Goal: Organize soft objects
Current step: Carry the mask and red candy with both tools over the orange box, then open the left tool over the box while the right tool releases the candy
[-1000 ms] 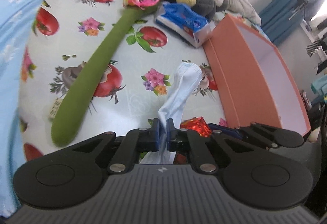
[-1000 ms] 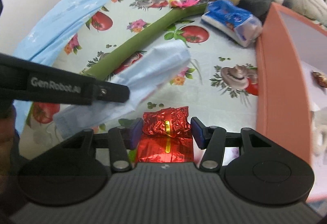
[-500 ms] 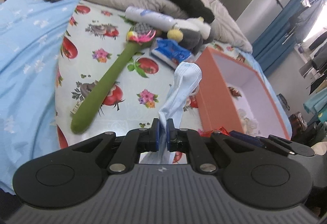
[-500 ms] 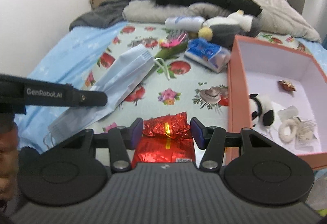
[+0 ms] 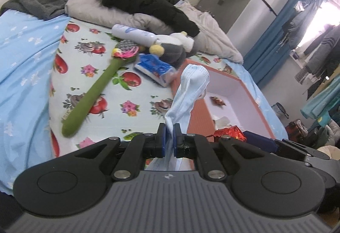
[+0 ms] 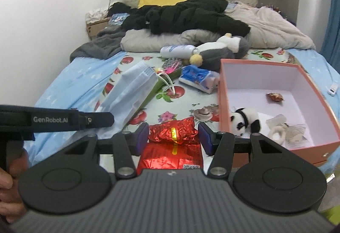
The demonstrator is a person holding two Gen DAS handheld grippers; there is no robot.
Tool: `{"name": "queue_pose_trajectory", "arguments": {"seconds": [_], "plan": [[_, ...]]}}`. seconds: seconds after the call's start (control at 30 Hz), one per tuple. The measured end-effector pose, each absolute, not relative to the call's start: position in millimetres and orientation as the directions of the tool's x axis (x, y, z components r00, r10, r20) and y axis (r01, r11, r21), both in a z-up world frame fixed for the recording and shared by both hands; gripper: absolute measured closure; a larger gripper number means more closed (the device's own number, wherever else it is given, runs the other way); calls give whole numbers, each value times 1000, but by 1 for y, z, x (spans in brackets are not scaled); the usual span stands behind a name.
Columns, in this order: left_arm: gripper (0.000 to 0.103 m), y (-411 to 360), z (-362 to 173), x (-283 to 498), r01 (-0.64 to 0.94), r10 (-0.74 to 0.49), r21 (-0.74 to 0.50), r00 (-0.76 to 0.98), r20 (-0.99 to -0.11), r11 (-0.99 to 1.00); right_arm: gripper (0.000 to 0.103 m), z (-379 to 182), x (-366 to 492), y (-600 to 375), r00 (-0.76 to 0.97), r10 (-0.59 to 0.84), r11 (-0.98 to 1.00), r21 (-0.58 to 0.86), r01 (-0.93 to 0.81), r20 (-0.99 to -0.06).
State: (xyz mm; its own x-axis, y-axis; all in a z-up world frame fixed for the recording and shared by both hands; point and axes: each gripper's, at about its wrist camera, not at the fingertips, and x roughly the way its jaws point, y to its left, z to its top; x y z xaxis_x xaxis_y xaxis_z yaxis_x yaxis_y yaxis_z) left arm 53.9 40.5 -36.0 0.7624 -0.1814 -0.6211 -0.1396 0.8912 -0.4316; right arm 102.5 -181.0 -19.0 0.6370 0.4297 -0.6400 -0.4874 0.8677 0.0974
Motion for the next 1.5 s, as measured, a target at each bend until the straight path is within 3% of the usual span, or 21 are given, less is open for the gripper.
{"name": "queue_pose_trajectory", "arguments": {"seconds": [0.33,0.67,1.5], "plan": [[95,-11,-32,83,-21,-282,-432,729,-624,902,49,-8,104,-236,709,347,927,110,-359,-614],[95,-63,-39,160,81,-360,-417,668,-652,905,49,-25,156,-281,722,268,962,134,-238,-638],[95,-159,-134,392,144,-367,-343,498,-785,928,48,-121,340,-360,608,223,975,176,-137,-762]]}}
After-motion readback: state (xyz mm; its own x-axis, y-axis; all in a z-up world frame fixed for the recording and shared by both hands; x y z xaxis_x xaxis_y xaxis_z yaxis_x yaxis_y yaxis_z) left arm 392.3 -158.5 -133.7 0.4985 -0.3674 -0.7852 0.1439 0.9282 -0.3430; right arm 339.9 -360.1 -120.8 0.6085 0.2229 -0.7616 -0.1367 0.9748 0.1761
